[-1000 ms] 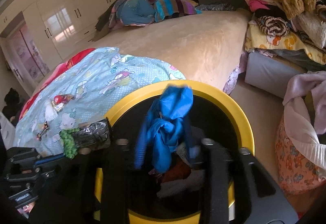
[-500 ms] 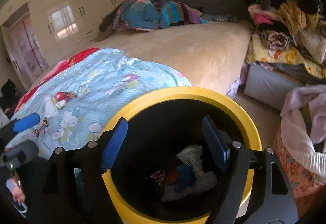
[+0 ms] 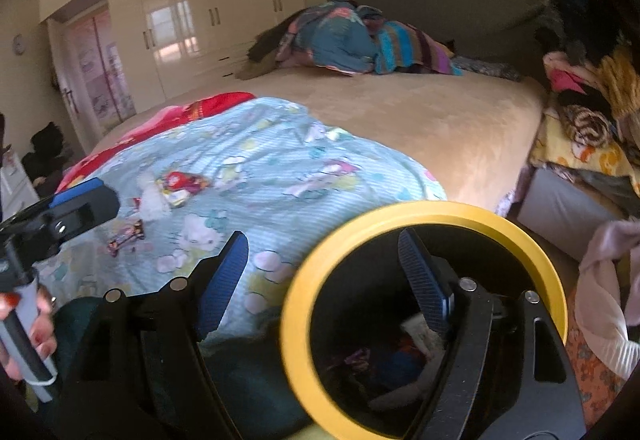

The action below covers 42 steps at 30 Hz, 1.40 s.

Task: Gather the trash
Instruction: 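Move both tools back over the remaining trash on the quilt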

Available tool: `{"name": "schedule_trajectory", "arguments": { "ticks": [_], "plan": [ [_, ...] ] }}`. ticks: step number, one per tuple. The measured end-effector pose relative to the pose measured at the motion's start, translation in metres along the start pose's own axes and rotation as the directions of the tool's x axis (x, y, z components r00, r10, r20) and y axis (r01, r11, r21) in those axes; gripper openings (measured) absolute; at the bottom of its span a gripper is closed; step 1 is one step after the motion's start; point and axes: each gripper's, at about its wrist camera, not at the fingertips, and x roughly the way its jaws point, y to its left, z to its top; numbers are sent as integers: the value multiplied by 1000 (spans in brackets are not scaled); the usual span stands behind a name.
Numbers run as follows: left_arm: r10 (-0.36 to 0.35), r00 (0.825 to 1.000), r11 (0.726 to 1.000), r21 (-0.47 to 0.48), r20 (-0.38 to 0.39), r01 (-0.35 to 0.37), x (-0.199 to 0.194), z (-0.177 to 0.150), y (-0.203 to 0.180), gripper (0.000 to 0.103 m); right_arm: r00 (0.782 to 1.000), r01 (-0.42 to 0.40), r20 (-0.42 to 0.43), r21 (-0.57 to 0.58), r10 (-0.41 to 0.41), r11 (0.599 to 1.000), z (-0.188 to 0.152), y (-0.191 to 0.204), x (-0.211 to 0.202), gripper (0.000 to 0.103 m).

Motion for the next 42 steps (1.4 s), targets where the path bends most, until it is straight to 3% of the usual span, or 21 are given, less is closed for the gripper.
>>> {"name": "schedule_trajectory", "arguments": {
  "ticks": [8, 12, 21, 31, 42],
  "plan": [
    [52, 998, 995, -85, 33, -49, -12, 9, 36, 95, 998, -60, 18, -46, 61, 997, 12, 36, 3, 70],
    [80, 996, 990, -119, 42, -75, -17, 11, 51, 95, 996, -84, 24, -64, 86, 994, 16, 51, 6, 76],
    [162, 986, 961, -231, 37, -150, -24, 11, 104, 95, 992, -128, 8, -85, 129, 988, 21, 79, 25, 77],
    [221, 975, 924, -316, -21, -217, -16, -1, 154, 95, 987, -161, -31, -103, 159, 981, 37, 102, 70, 77],
    [205, 975, 901, -371, -86, -222, 9, -17, 187, 93, 974, -217, -101, -134, 205, 967, 60, 132, 144, 76]
  ]
}}
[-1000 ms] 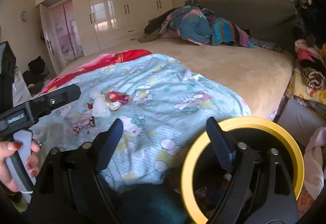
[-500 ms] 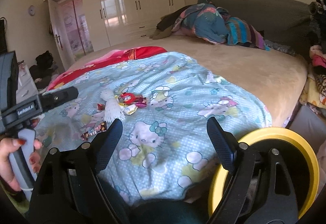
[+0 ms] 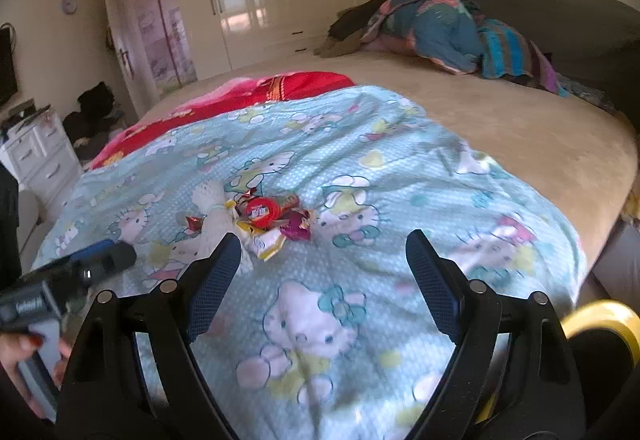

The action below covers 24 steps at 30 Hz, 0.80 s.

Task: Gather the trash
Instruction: 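Move both tools back over the remaining trash on the quilt, then grasp the white foam net with the left tool while the right tool grasps a pink wrapper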

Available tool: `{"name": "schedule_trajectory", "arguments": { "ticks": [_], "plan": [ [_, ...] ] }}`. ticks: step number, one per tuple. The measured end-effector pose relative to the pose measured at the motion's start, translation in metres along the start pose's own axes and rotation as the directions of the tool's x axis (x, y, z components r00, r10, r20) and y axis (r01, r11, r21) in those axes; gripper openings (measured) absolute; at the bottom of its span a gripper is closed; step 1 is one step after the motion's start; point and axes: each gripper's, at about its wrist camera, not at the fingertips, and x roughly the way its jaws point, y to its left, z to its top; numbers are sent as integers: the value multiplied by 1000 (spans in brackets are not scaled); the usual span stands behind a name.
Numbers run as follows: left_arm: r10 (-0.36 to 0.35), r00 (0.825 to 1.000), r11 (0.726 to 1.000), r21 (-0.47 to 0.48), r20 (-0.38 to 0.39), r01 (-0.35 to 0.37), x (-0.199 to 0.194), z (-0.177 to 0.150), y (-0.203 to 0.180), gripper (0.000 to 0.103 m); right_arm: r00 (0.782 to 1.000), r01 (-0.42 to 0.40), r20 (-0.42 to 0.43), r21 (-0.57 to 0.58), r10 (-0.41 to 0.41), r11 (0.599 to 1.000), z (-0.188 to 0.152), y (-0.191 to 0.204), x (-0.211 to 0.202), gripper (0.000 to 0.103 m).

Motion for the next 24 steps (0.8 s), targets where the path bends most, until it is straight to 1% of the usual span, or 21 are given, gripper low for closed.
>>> {"name": "schedule_trajectory", "arguments": {
  "ticks": [1, 3, 4, 6, 7, 8, 9, 12, 15, 22, 24],
  "plan": [
    [-1, 1000, 1000, -7, -9, 1, 4, 0, 2, 93, 1000, -4, -8, -3, 4, 1000, 2, 0, 5, 76],
    [-4, 1000, 1000, -11, -18, 4, 10, 0, 5, 84, 999, -23, -36, -3, 23, 1000, 8, 2, 21, 73],
    [-6, 1000, 1000, -11, -24, 6, 13, 1, 5, 81, 998, -28, -51, -4, 28, 1000, 10, 2, 29, 73],
    [-17, 999, 1000, -13, -45, 16, 20, 0, 5, 70, 997, -34, -74, -2, 34, 999, 12, 2, 41, 71],
    [-20, 998, 1000, -15, -54, 20, 23, 0, 6, 68, 995, -34, -90, -2, 34, 999, 13, 2, 48, 70],
    [-24, 998, 1000, -17, -62, 23, 26, 0, 6, 62, 993, -37, -109, -2, 37, 999, 14, 2, 56, 68],
    [-26, 997, 1000, -18, -69, 25, 29, -1, 6, 59, 991, -37, -128, 0, 37, 999, 14, 1, 64, 65],
    [-30, 995, 999, -20, -91, 28, 37, -1, 6, 54, 981, -47, -188, 21, 50, 999, 12, -2, 86, 60],
    [-30, 994, 999, -13, -107, 29, 44, -2, 5, 53, 974, -56, -217, 47, 65, 997, 10, -3, 102, 57],
    [-32, 985, 999, 9, -168, 34, 66, -4, 0, 52, 966, -76, -240, 102, 98, 992, 9, -4, 123, 47],
    [-30, 984, 999, 17, -177, 34, 70, -4, -1, 51, 963, -79, -248, 106, 104, 991, 8, -4, 126, 43]
  ]
}}
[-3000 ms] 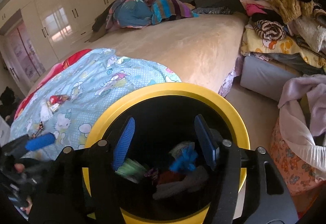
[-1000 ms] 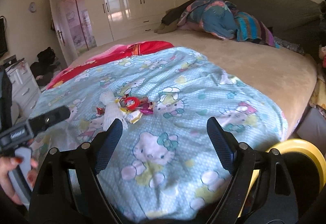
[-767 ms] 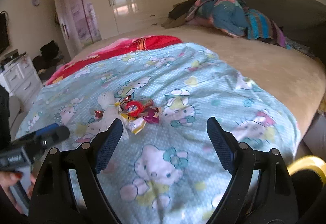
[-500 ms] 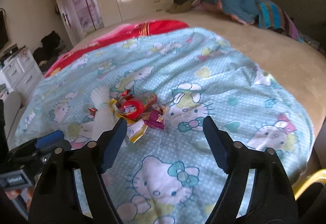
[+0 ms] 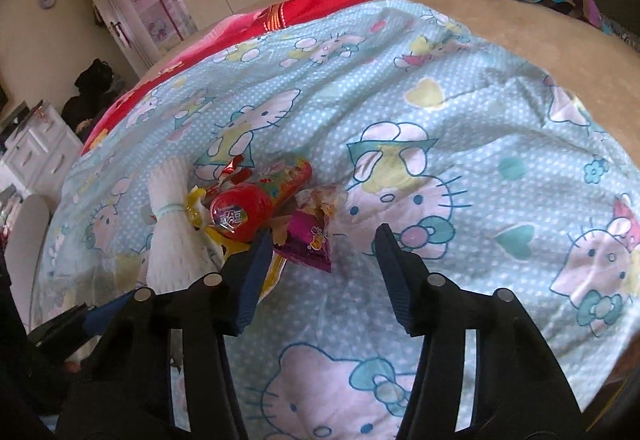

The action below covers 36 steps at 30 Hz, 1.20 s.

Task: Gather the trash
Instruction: 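Grasp the white foam net with the left tool while the right tool grasps a pink wrapper, then carry the foam net and pink wrapper over the bin with both tools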

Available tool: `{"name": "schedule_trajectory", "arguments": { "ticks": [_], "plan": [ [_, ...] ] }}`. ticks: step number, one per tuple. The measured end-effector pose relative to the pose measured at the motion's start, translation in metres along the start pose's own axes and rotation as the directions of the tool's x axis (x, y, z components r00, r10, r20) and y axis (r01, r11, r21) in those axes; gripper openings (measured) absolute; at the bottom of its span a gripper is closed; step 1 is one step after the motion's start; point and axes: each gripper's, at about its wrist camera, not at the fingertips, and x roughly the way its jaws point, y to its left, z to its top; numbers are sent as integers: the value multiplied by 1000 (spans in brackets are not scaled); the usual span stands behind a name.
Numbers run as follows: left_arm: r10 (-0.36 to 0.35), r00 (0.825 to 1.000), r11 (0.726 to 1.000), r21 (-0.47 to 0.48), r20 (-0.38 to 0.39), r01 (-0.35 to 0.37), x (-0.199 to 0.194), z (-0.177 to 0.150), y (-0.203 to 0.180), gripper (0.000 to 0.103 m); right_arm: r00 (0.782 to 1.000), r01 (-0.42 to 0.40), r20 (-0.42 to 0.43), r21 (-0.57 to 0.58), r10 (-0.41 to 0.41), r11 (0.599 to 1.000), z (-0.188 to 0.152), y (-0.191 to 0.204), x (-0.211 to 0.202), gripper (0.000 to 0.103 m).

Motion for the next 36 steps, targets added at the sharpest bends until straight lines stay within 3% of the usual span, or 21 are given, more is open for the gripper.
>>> {"name": "schedule_trajectory", "arguments": {
  "ticks": [4, 6, 10, 15, 25, 36],
  "plan": [
    [6, 1000, 1000, 15, -19, -6, 9, 1, -2, 48, 1000, -17, -11, 14, 17, 1000, 0, -1, 6, 32],
    [4, 1000, 1000, 17, -28, -3, 12, 1, -3, 45, 1000, -26, -14, 21, 27, 999, -1, -3, 7, 21],
    [-2, 999, 1000, 15, -40, 2, 18, 2, -2, 35, 1000, -20, -5, 17, 20, 1000, -8, -5, 4, 19],
    [-34, 999, 999, 27, -37, 35, 16, 1, -4, 13, 1000, -21, 22, 58, 20, 998, -22, -13, -10, 18],
    [-59, 995, 997, 59, 83, 55, -15, 1, -10, 8, 995, -9, 102, 67, 2, 998, -55, -16, -50, 18],
    [-57, 982, 990, 136, 180, 32, -54, -2, -26, 7, 992, -15, 125, 54, 8, 998, -84, -10, -78, 18]
  ]
}}
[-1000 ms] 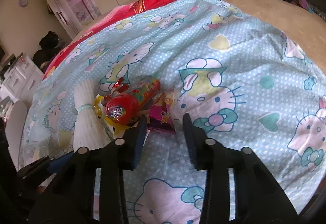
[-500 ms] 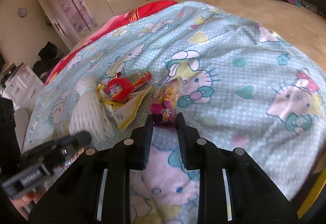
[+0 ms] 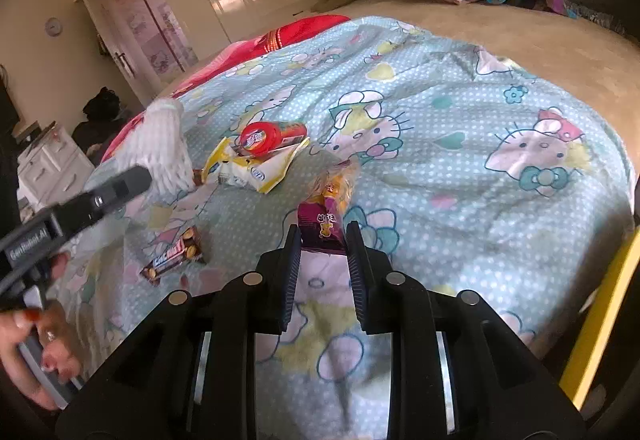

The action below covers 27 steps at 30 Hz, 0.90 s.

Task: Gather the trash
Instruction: 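Carry the foam net and pink wrapper over the bin with both tools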

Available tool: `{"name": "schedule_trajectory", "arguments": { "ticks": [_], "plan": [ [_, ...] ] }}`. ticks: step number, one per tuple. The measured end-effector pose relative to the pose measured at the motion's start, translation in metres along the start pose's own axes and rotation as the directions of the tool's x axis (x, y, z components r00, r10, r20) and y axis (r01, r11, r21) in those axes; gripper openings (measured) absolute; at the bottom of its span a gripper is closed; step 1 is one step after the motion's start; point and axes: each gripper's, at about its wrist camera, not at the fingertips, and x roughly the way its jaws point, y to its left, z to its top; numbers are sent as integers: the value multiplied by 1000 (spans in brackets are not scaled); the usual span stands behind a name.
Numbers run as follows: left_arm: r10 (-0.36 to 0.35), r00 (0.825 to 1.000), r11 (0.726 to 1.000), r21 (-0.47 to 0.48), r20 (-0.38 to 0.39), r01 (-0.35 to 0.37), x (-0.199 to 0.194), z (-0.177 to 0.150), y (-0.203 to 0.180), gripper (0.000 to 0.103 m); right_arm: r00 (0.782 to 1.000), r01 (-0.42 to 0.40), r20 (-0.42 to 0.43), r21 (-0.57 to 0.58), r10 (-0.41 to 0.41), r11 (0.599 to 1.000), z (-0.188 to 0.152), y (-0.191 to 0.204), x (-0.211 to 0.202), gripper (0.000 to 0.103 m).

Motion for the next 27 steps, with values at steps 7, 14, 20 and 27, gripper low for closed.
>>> {"name": "schedule_trajectory", "arguments": {
  "ticks": [7, 14, 20, 27],
  "plan": [
    [-38, 999, 999, 16, 23, 37, -18, 3, -14, 7, 999, 7, 37, -6, -7, 1000, -3, 1, -23, 17],
    [-75, 997, 996, 55, 28, 73, -28, 4, -34, 7, 997, 12, 79, 1, -12, 1000, -5, -2, -47, 8],
    [-109, 994, 992, 62, 25, 107, -33, 3, -47, 7, 994, 27, 103, 9, -28, 1000, -6, -10, -63, 8],
    [-164, 986, 981, 107, 17, 162, -40, 0, -75, 7, 988, 48, 143, 22, -50, 999, -5, -22, -90, 8]
  ]
}}
